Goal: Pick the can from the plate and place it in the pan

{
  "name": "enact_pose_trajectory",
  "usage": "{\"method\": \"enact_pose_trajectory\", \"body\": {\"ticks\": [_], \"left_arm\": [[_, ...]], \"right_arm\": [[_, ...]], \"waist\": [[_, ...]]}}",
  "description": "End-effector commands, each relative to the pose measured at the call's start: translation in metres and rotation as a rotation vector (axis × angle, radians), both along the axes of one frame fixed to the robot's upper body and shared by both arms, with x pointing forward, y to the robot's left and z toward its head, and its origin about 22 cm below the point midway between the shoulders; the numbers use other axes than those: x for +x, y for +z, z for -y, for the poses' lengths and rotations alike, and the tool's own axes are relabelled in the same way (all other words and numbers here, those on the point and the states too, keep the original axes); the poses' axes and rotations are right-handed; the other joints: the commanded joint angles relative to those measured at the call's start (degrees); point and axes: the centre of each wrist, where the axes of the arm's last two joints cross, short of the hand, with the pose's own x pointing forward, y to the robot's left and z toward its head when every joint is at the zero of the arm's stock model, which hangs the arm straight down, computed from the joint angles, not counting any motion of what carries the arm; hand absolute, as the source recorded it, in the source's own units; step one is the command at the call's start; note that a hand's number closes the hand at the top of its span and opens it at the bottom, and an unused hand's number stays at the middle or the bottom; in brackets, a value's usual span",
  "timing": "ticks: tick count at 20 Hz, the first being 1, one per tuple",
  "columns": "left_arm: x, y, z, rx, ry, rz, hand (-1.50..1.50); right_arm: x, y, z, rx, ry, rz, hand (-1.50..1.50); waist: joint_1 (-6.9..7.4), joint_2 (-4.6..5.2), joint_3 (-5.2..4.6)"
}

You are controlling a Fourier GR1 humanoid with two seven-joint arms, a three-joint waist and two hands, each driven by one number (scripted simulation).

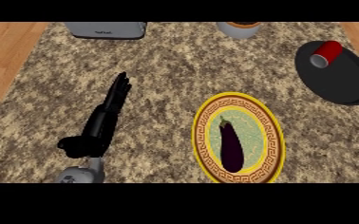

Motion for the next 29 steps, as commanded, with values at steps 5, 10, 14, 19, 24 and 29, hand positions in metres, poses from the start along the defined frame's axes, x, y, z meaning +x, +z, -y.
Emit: {"method": "enact_pose_trajectory", "body": {"ticks": [5, 10, 14, 19, 24, 29], "left_arm": [[-0.003, 0.004, 0.011, -0.009, -0.007, 0.003, 0.0], [-0.019, -0.009, -0.008, 0.011, -0.001, -0.008, 0.0], [-0.001, 0.013, 0.007, -0.009, 0.006, 0.002, 0.0], [-0.012, -0.005, -0.005, 0.004, 0.012, -0.021, 0.0], [-0.01, 0.002, 0.0, 0.002, 0.018, -0.018, 0.0], [-0.013, -0.007, 0.004, -0.009, 0.01, -0.014, 0.0]], "right_arm": [[-0.028, -0.021, 0.008, -0.005, 0.091, 0.066, -1.5], [-0.043, -0.015, 0.021, -0.028, 0.109, 0.03, -1.5], [-0.037, -0.011, 0.019, -0.036, 0.108, 0.027, -1.5], [-0.044, -0.029, 0.013, -0.091, 0.085, 0.019, -1.5], [-0.045, -0.016, 0.022, -0.123, 0.094, 0.007, -1.5], [-0.036, -0.011, 0.018, -0.204, 0.055, 0.039, -1.5]], "waist": [[-0.2, -0.41, 0.03], [0.08, -0.49, -0.01], [-0.23, -0.46, 0.0], [-0.19, -0.51, -0.07], [-0.07, -0.53, -0.04], [0.11, -0.47, -0.07]]}}
